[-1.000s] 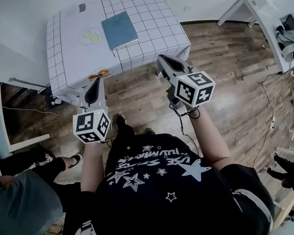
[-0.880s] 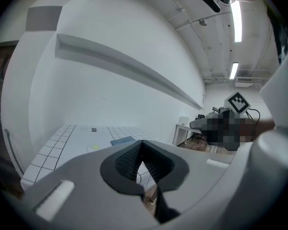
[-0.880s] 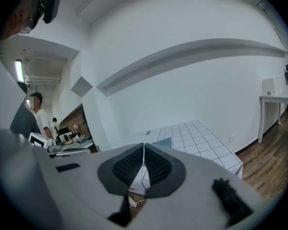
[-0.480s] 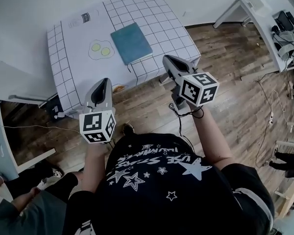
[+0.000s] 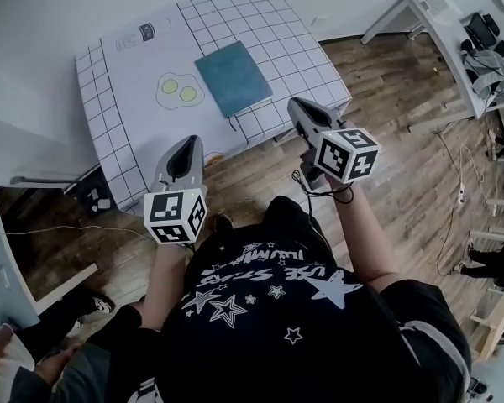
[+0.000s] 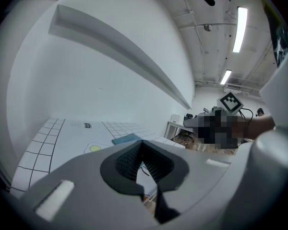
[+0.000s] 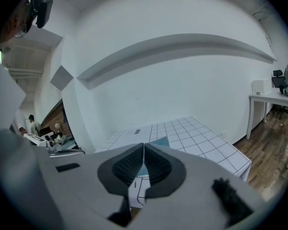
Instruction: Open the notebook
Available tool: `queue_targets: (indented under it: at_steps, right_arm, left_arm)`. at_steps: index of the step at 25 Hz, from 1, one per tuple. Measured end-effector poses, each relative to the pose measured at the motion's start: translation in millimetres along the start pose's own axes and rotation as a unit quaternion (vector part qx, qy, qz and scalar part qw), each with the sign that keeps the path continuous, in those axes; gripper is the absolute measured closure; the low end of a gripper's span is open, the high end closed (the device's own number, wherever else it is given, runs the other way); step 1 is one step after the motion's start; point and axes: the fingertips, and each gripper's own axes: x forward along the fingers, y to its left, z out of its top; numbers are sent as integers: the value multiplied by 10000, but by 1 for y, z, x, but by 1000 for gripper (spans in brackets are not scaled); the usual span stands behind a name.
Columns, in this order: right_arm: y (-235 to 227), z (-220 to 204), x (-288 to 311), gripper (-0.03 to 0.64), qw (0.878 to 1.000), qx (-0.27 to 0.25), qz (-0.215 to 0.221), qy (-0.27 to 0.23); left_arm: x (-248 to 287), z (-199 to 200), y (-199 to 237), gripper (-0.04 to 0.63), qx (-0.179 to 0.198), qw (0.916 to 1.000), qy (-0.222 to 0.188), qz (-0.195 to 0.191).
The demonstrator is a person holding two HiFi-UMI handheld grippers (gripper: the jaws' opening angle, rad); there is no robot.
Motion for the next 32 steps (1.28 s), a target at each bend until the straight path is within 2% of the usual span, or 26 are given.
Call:
queue_targets:
  at_steps: [5,11,16,18,21,25,28,32]
  right_arm:
    - [-19,4,21,600,9999,-8,142,48]
    - [-46,24,58,600,9976,-181,672,59]
    - [-85,39,83,600,9936,-192,1106,154]
    - [-103,44,92,600,9923,-153,1222,169]
    - [-128,50,99,600,9895,-62,1429,222]
    - [-156,52,106,600,9851,-24,1684,357]
    - [-173,51,109,600,9819,15,1840,450]
    - [-190,46,112,600,9773,-4,2037,586]
  left_arm:
    - [21,-1,-8,584,202,9997,128,-62]
    - [57,1,-7,575,199,9990,160,371]
    - [103,-7,-25,556,162,9972,385,620]
    - [123,-15,-37,542,264,9960,539,667]
    - [153,-29,-59,519,622,9923,826,689]
    - [188,-51,-83,477,1351,9791,1302,782]
    - [211,-66,-88,434,1728,9663,1568,1083]
    - [234,-80,-88,391,2330,9407,1962,1496]
